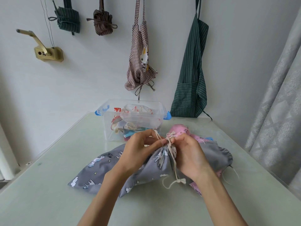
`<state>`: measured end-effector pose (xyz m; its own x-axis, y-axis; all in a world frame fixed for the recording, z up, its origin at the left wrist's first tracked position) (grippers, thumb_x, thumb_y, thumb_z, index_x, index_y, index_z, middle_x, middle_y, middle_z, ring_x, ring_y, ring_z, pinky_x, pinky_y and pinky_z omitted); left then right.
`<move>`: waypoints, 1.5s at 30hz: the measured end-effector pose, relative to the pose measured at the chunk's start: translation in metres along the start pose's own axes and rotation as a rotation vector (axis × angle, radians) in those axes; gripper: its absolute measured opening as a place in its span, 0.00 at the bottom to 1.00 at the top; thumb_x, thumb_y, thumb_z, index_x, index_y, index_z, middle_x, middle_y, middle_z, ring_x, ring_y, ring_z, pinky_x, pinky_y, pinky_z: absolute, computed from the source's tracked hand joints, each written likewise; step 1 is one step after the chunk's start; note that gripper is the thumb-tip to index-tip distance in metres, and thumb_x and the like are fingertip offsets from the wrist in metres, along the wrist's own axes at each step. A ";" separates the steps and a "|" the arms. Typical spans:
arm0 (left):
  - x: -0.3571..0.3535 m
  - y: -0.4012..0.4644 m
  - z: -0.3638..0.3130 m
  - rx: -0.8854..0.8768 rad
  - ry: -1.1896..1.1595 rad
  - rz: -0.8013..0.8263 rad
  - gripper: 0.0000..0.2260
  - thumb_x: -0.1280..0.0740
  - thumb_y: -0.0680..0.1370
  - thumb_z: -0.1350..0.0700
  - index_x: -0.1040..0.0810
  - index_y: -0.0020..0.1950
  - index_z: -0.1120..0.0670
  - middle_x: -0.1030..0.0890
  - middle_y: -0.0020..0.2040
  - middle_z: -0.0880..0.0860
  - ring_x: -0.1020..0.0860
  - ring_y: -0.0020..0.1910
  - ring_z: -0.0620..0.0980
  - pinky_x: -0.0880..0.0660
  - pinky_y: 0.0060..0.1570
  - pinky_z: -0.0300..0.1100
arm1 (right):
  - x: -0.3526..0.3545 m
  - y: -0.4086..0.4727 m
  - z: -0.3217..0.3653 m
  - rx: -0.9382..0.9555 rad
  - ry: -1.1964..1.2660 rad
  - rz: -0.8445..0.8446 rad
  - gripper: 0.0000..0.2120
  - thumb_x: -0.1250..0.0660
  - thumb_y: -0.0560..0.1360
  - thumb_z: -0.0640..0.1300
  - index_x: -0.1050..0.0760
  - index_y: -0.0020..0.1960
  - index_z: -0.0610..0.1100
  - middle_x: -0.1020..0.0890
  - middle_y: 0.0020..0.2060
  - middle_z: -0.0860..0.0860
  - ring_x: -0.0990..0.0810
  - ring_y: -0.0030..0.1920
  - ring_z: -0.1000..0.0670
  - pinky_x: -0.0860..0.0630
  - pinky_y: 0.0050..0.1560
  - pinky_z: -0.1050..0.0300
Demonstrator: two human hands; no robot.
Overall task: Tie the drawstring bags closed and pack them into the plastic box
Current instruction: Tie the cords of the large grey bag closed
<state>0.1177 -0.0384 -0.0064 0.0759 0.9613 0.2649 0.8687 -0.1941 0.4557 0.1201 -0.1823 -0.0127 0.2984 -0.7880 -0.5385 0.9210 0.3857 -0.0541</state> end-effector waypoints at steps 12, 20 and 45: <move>0.002 -0.002 0.002 0.054 0.042 0.029 0.15 0.33 0.70 0.41 0.25 0.41 0.52 0.14 0.43 0.50 0.16 0.48 0.52 0.24 0.54 0.59 | 0.029 -0.018 0.031 0.758 -1.275 -0.901 0.04 0.32 0.72 0.41 0.22 0.39 0.47 0.21 0.35 0.53 0.23 0.35 0.50 0.32 0.32 0.59; 0.006 0.000 0.006 0.004 -0.076 -0.021 0.10 0.33 0.75 0.52 0.25 0.42 0.58 0.15 0.43 0.54 0.18 0.45 0.46 0.23 0.46 0.38 | 0.030 -0.009 0.031 0.385 -0.398 -0.497 0.10 0.34 0.75 0.41 0.19 0.36 0.44 0.21 0.27 0.52 0.28 0.28 0.55 0.36 0.27 0.65; 0.011 0.003 0.012 0.084 -0.216 0.024 0.07 0.37 0.78 0.62 0.27 0.50 0.66 0.15 0.41 0.51 0.17 0.45 0.45 0.22 0.48 0.37 | 0.001 -0.014 0.023 0.466 -1.555 -0.175 0.13 0.36 0.77 0.43 0.21 0.55 0.58 0.23 0.50 0.60 0.24 0.40 0.59 0.26 0.46 0.59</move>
<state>0.1270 -0.0263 -0.0123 0.1917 0.9779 0.0830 0.9023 -0.2088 0.3771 0.1134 -0.1992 0.0073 -0.1276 -0.6124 0.7802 0.8742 0.3022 0.3801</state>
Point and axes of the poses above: each hand's wrist, its own y-axis towards the middle knuckle, its own x-axis out of the back of the hand, z = x × y, the point moved 3 cm from there along y, towards the middle knuckle
